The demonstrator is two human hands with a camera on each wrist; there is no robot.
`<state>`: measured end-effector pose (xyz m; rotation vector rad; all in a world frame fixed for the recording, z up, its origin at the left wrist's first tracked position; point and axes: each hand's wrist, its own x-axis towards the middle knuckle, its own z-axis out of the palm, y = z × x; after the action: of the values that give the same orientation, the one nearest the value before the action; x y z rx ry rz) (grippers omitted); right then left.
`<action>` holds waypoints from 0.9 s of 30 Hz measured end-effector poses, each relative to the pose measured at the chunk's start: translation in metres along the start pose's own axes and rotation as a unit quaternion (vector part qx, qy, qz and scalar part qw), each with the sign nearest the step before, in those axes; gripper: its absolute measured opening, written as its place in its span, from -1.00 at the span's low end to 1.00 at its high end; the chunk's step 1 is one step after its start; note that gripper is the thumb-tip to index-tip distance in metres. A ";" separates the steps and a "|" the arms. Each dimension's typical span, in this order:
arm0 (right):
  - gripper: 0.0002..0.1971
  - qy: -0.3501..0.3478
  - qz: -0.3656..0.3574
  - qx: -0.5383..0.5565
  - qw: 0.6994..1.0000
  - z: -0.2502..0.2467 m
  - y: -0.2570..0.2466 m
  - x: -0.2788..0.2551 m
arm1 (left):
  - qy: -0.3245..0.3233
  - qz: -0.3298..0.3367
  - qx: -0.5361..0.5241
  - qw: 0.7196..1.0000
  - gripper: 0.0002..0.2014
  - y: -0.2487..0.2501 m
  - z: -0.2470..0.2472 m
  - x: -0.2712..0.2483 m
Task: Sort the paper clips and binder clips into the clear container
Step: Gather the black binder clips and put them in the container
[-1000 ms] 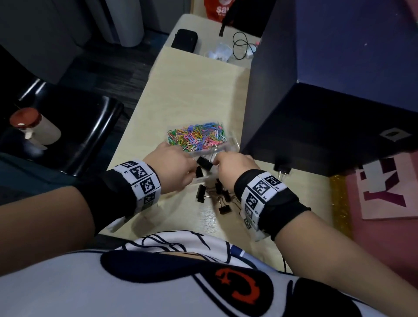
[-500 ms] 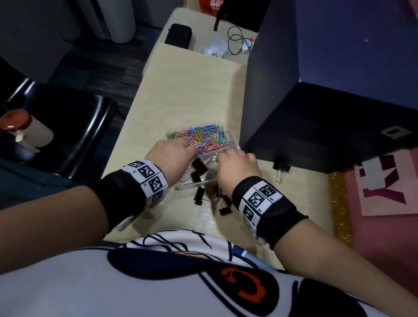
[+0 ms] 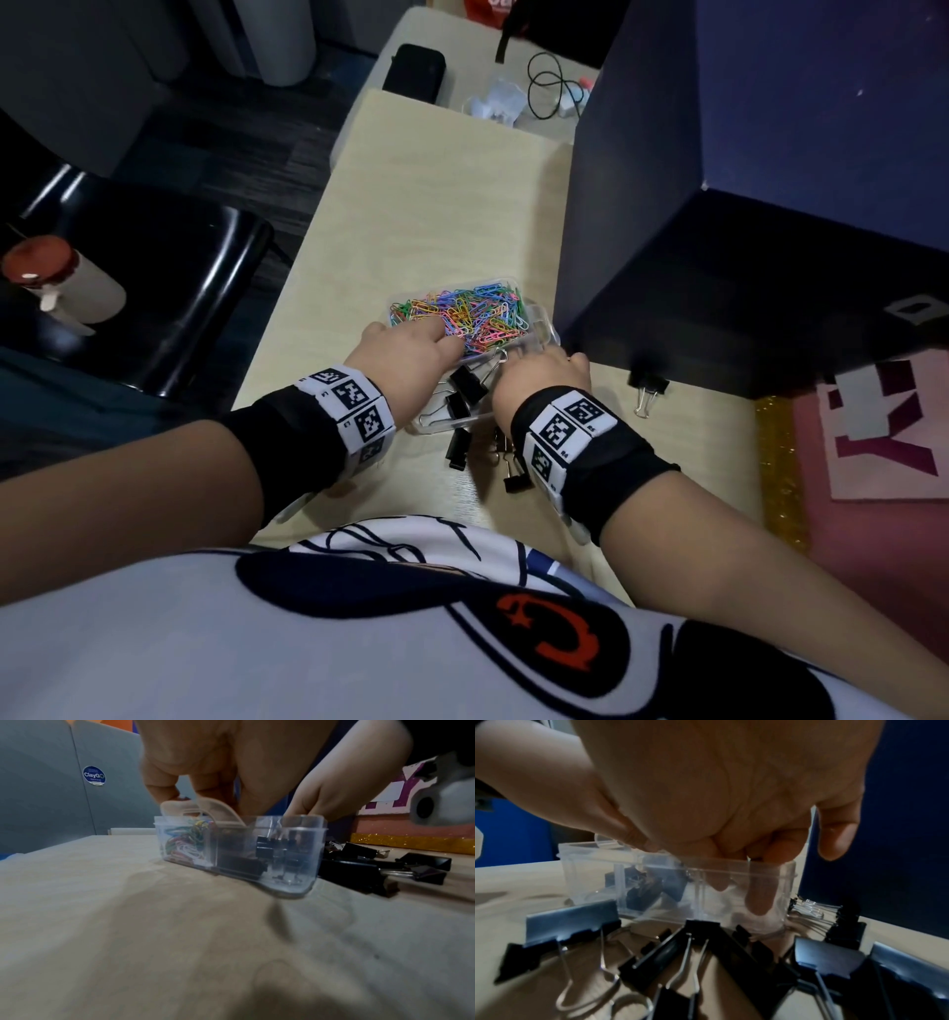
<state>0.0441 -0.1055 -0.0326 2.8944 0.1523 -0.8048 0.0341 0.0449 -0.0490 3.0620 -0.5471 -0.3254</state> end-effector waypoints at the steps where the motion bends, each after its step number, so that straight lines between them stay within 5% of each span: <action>1: -0.56 0.001 0.003 -0.004 1.000 0.000 0.000 0.001 | 0.000 0.000 -0.001 1.000 -0.67 0.000 0.000 0.000; 8: -0.56 -0.007 -0.032 -0.018 0.999 -0.005 0.003 -0.003 | -0.008 -0.004 -0.020 1.000 -0.64 -0.001 0.001 0.002; 19: -0.60 0.024 -0.032 0.115 0.993 -0.001 0.015 -0.005 | -0.024 -0.026 -0.005 0.999 -0.66 0.001 -0.008 0.006; 23: -0.72 0.091 0.020 0.234 0.968 -0.003 0.036 -0.013 | -0.020 -0.026 -0.007 0.999 -0.68 -0.003 -0.009 0.010; 27: -0.67 0.067 0.118 0.230 0.964 -0.001 0.060 -0.020 | -0.014 -0.033 -0.023 0.999 -0.68 -0.009 -0.010 0.013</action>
<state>0.0354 -0.1660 -0.0151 3.3051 -0.4163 -0.6743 0.0508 0.0482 -0.0422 3.0411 -0.4341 -0.3763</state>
